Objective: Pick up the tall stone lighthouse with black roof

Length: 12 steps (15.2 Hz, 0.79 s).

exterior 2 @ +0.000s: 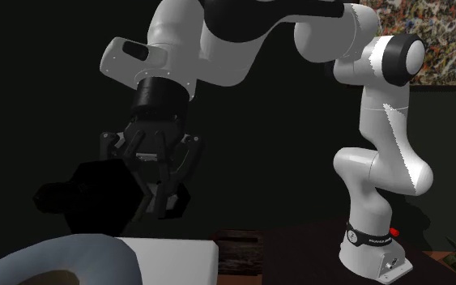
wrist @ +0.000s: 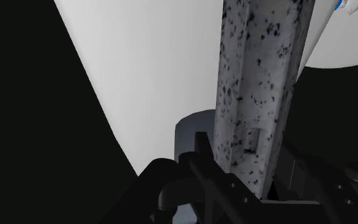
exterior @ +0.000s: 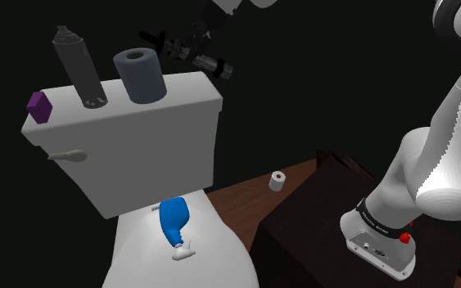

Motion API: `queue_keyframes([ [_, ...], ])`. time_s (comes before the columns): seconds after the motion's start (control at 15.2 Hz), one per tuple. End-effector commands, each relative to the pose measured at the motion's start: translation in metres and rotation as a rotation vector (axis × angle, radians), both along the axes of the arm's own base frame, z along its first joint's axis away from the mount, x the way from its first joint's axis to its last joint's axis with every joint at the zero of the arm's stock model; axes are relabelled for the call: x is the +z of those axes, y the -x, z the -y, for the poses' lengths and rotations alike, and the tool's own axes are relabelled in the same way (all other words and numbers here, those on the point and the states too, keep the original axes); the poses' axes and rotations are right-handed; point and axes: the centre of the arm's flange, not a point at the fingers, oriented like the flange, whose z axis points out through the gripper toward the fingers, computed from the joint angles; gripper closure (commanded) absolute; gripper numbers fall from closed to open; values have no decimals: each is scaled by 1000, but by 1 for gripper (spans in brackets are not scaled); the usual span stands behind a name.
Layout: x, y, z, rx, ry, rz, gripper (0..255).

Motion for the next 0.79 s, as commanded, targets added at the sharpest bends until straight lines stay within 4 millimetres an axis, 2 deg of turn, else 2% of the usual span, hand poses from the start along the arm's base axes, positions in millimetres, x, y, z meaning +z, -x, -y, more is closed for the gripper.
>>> queue_keyframes([
  [0.0, 11, 0, -1, 0, 0, 0, 255],
  [0.59, 59, 0, -1, 0, 0, 0, 255],
  [0.73, 59, 0, -1, 0, 0, 0, 255],
])
